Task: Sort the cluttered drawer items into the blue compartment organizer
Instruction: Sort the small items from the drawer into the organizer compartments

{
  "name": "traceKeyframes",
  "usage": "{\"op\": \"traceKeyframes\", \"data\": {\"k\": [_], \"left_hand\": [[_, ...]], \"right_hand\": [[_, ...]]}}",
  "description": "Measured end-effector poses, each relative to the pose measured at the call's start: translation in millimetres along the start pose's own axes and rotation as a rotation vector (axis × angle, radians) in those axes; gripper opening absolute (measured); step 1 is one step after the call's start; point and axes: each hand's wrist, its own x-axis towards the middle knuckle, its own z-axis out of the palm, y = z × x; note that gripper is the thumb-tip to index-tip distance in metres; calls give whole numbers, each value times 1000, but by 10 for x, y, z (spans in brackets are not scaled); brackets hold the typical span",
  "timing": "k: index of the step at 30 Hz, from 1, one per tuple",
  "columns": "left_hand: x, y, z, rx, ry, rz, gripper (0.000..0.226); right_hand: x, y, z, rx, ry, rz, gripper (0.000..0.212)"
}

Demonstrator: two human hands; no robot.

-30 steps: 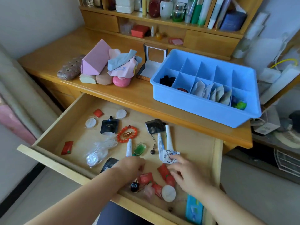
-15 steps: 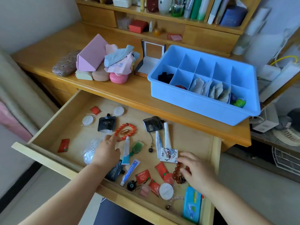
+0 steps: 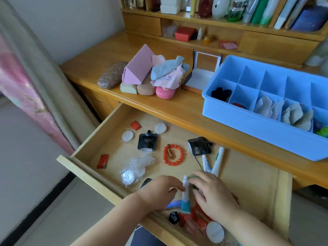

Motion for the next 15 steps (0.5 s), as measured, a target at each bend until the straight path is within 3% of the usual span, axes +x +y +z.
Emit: {"op": "traceKeyframes", "data": {"k": [2,4,7,8,11,15], "left_hand": [[-22,-122,-99,-3,196,-62,40],[-17,-327,-208,92,301,-185,51],[-37,-552,-353,233,135,-516,77],[-45,-594,-365,220,61,-549,81],[-44,-617,-304,134,-67,-380,85],[10,-545,-173,261,-40,-161,82]], "right_hand": [[66,-6,159,-44,-171,-12,46],[56,-5,299,-138,-279,-28,50],[-6,-36,324,-286,-351,-31,48],[-16,-53,298,-295,-365,-22,49],[-34,3,266,-257,-398,1,51],[-51,42,190,-238,-373,59,57]]}}
